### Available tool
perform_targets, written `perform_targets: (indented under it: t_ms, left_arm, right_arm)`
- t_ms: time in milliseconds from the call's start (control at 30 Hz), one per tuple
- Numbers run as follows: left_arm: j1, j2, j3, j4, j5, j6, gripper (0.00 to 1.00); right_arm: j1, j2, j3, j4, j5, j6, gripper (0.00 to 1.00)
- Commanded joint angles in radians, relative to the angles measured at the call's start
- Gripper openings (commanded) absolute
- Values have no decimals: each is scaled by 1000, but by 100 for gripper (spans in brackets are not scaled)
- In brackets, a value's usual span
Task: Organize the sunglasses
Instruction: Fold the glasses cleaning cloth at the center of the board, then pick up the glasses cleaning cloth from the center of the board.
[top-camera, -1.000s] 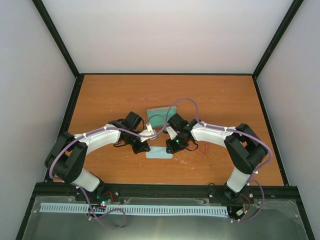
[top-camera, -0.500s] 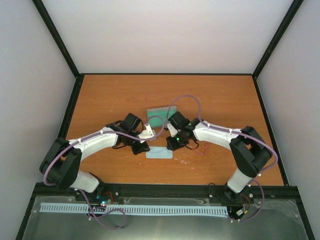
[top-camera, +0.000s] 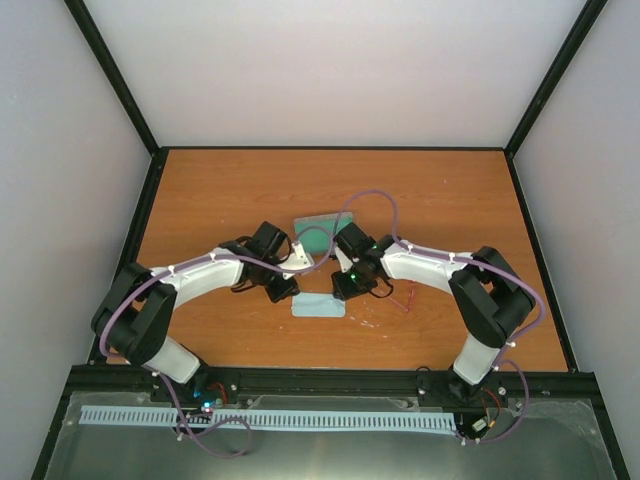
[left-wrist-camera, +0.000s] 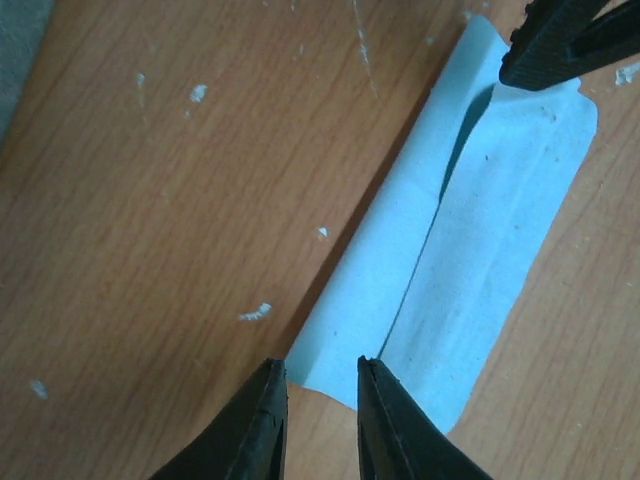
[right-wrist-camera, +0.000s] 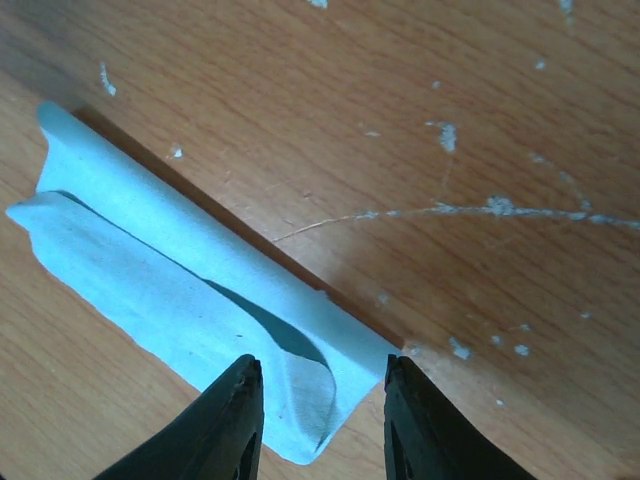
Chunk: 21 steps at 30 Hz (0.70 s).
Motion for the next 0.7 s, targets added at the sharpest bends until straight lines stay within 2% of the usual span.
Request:
perform_targets:
  t_ms: [0,300,667]
  left_arm:
    - [9,25,51,29,-15,-3,23]
    - [13,58,45,-2,8,38,24]
    - [15,80,40,4,3,52,24]
  right_arm:
    - [-10,-11,-13,-6,39,22,35]
    - [-12,33,-4,-16,38,36,37]
    - [-13,74,-7,-20,38,37,34]
